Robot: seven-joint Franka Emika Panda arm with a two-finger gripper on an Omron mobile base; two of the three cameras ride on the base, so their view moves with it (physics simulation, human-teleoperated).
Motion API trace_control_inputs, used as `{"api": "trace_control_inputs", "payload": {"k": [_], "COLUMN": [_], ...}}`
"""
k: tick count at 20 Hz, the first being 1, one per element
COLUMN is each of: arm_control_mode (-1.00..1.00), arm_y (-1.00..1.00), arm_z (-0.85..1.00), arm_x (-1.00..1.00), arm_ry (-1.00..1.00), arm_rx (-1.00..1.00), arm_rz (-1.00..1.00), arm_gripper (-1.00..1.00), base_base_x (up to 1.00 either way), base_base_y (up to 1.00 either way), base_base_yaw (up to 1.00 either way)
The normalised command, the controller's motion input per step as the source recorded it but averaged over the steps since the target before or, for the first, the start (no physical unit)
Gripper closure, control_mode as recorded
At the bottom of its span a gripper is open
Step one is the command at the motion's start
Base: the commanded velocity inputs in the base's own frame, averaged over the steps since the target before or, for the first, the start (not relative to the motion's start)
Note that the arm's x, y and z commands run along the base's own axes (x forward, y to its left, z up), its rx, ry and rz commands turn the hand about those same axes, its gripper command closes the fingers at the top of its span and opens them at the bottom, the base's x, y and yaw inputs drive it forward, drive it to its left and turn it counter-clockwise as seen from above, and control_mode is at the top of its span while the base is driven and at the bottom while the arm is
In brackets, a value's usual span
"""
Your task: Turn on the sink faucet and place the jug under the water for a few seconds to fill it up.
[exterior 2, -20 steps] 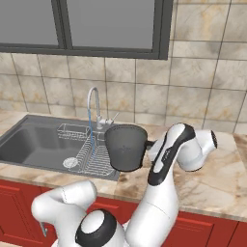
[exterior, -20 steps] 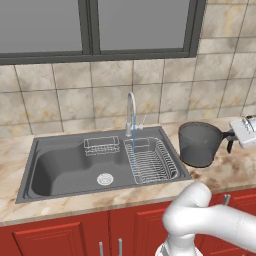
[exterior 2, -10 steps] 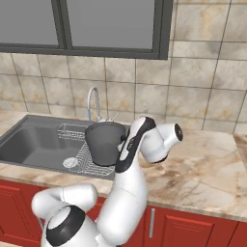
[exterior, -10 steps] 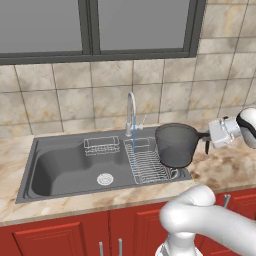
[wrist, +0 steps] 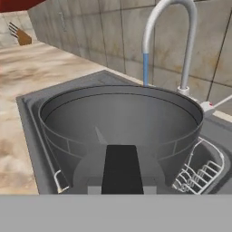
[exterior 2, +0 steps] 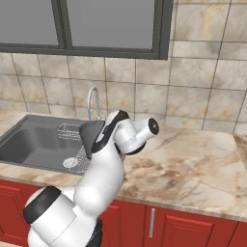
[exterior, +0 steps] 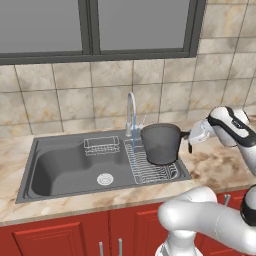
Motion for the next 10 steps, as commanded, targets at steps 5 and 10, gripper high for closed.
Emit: {"api": "trace_control_inputs", "payload": {"k": [5, 10], "arm_control_mode": [-1.00, -1.00], "arm_y": [0.18, 0.26], "arm_z": [0.00, 0.00], "arm_x": [0.29, 0.23], "arm_ry": [0.00, 0.00], "arm_rx": [0.00, 0.00], "arm_rz": [-0.04, -0.03], "arm_gripper": [1.00, 1.00], "base_base_x": [0.00, 0.00], "base_base_y": [0.00, 0.00], "base_base_yaw": [0.00, 0.00]}}
